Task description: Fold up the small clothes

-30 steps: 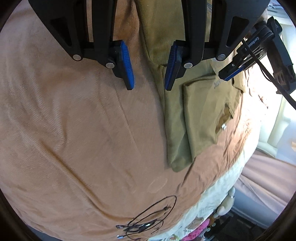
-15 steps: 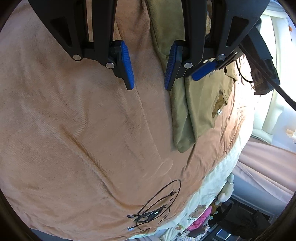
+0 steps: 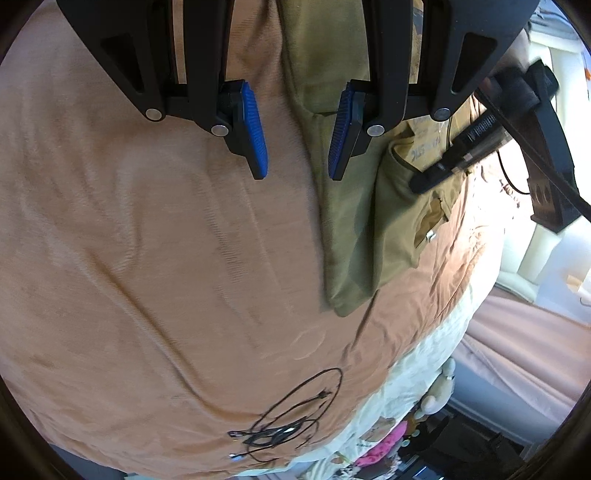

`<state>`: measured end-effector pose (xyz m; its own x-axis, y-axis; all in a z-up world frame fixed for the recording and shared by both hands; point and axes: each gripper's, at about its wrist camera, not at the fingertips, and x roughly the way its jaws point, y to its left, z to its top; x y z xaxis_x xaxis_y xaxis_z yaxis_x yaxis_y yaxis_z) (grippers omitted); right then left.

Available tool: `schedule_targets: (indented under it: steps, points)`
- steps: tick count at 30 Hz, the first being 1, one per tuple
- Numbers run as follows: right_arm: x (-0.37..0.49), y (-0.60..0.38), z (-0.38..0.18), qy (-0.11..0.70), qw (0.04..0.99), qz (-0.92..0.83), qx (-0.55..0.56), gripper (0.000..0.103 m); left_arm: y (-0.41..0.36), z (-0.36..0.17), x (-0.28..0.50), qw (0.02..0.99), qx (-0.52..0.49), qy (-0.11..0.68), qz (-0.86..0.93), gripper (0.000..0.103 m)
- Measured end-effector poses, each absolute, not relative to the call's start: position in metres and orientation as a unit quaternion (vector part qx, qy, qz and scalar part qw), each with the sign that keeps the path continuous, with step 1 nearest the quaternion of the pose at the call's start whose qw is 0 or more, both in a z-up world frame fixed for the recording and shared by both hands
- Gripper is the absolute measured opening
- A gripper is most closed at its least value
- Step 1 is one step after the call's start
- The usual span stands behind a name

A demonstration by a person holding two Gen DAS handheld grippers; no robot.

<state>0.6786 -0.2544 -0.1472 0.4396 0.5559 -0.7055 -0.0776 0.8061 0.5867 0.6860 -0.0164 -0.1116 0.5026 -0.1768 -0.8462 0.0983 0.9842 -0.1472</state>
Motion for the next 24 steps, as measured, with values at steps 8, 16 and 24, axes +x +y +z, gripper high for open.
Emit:
schedule_targets:
  steps: [8, 16, 24]
  points:
    - [0.683, -0.242, -0.155, 0.501, 0.81, 0.211, 0.22, 0.032, 0.027, -0.11, 0.704, 0.868, -0.038, 0.494, -0.038, 0.004]
    - [0.689, -0.223, -0.165, 0.528, 0.804, 0.205, 0.179, 0.032, 0.055, -0.136, 0.716, 0.858, -0.029, 0.512, -0.008, 0.004]
    - [0.689, -0.212, -0.157, 0.535, 0.81, 0.193, 0.144, 0.032, 0.079, -0.15, 0.725, 0.855, -0.014, 0.516, 0.041, 0.006]
